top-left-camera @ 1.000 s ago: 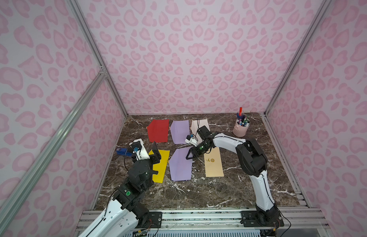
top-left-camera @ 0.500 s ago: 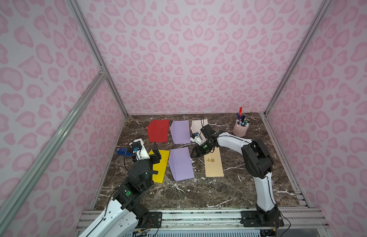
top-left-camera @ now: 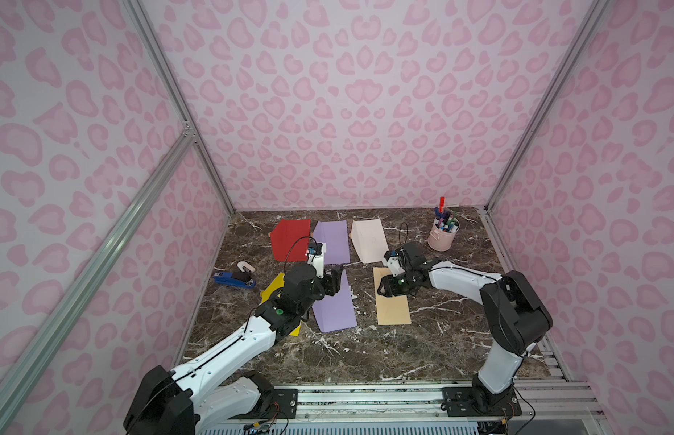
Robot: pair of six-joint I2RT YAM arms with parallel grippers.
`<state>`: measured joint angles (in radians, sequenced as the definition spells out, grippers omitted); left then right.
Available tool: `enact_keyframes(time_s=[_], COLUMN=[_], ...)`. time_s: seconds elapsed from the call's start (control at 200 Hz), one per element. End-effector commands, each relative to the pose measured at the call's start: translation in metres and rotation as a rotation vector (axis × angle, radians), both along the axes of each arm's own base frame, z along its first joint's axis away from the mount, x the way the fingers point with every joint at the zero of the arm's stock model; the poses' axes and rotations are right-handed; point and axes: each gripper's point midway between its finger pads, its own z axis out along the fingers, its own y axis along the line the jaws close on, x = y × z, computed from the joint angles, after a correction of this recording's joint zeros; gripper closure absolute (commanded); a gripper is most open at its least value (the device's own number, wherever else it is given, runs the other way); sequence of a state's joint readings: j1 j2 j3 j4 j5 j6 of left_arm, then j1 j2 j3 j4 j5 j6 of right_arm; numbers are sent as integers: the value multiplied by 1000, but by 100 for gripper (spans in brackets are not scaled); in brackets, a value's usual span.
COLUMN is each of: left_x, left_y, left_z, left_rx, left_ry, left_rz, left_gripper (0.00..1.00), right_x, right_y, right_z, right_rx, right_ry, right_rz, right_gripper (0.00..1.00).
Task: Open the envelope
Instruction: Pick up the envelope from the center of the board.
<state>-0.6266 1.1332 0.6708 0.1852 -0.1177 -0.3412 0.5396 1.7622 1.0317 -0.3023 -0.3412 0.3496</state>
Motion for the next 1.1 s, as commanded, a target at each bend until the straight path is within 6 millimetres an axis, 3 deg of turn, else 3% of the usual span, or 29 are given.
enact_keyframes(time_s=[0.0,0.175,0.35,0.46,0.72,0.93,1.095], left_x=[1,8,-3,-8,-9,-11,-20], left_y=[-32,-67,-126,-147,-156,-174,-167], left_z=[9,-25,-66,-90,-142,-171,-194], left_rx=[-124,-182,-160,-114,-48,60,135], left_ry=[7,126,250,307,427,470,525], left_rz=[-121,-224,-377,-401,-367,-360,-336], left_gripper=[33,34,44,46,47,49,49], right_x=[13,22,53,71,93,84,75], right_y=[-1,-26,-56,-61,-64,-65,-69], right_z=[12,14,22,26,23,27,28], right_rx=[46,37,90,114,148,162,158], right_ry=[-74,-107,-135,-144,-149,-154,-156], right_rz=[-53,-111,-205,-212,-222,-224,-226], right_gripper=[45,45,45,45,46,46,46])
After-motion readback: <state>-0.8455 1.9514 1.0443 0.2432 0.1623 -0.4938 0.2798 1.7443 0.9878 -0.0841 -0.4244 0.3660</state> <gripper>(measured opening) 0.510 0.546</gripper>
